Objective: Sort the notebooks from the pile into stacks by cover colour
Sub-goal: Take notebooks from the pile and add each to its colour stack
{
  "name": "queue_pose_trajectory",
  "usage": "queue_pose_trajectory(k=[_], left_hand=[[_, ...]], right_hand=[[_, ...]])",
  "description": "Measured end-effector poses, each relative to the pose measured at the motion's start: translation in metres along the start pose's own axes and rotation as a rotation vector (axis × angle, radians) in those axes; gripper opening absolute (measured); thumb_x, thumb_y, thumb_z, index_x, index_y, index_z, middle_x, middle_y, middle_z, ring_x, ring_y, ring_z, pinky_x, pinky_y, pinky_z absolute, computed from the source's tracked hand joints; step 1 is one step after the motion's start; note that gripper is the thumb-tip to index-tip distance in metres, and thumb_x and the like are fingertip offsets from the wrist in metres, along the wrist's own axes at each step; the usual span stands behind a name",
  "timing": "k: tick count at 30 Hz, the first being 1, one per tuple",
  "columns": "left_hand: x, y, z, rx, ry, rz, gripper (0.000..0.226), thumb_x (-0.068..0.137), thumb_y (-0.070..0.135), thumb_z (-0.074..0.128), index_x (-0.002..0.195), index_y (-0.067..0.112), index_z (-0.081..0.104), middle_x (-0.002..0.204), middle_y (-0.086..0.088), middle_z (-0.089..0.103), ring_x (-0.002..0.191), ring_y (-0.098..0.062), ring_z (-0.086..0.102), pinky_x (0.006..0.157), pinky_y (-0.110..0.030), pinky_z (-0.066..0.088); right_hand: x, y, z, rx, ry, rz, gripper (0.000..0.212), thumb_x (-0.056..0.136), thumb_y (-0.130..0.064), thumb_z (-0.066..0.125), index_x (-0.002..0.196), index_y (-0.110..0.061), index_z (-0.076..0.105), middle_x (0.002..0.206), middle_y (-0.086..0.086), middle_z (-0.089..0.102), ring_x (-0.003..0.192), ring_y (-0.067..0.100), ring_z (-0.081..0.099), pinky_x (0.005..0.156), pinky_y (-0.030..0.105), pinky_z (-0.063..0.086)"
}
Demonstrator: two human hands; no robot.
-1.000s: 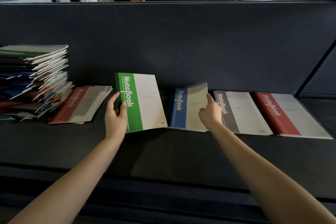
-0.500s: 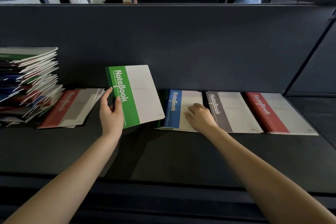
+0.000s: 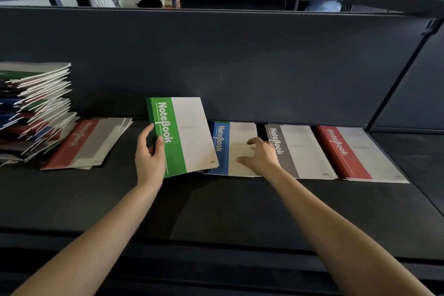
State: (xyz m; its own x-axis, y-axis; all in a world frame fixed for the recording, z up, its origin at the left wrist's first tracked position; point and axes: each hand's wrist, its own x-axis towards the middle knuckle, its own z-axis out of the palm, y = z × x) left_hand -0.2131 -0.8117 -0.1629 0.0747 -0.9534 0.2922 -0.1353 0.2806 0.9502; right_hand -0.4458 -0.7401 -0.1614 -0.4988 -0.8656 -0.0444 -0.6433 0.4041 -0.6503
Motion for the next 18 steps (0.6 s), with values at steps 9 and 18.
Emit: queue_pose_trajectory(k=[9, 18], left_hand=[[-0.003, -0.013, -0.045, 0.049, 0.130, -0.029, 0.037, 0.099, 0.021, 0.050, 0.136, 0.023, 0.045, 0.133, 0.003, 0.052, 0.117, -0.014, 0.054, 0.099, -0.031, 0.046], [0.003, -0.011, -0.100, 0.122, 0.246, -0.017, 0.037, 0.099, 0.020, 0.050, 0.135, 0.024, 0.046, 0.135, 0.004, 0.050, 0.122, -0.014, 0.049, 0.101, -0.037, 0.042]], right_hand=[[0.018, -0.001, -0.001, 0.049, 0.134, 0.047, 0.030, 0.081, -0.015, 0.073, 0.101, -0.014, 0.051, 0.120, 0.015, 0.054, 0.109, 0.028, 0.048, 0.077, 0.026, 0.032], [0.018, -0.062, -0.010, 0.210, 0.305, -0.134, 0.020, 0.087, 0.004, 0.044, 0.090, -0.013, 0.054, 0.091, 0.006, 0.056, 0.081, 0.024, 0.049, 0.056, 0.028, 0.036]])
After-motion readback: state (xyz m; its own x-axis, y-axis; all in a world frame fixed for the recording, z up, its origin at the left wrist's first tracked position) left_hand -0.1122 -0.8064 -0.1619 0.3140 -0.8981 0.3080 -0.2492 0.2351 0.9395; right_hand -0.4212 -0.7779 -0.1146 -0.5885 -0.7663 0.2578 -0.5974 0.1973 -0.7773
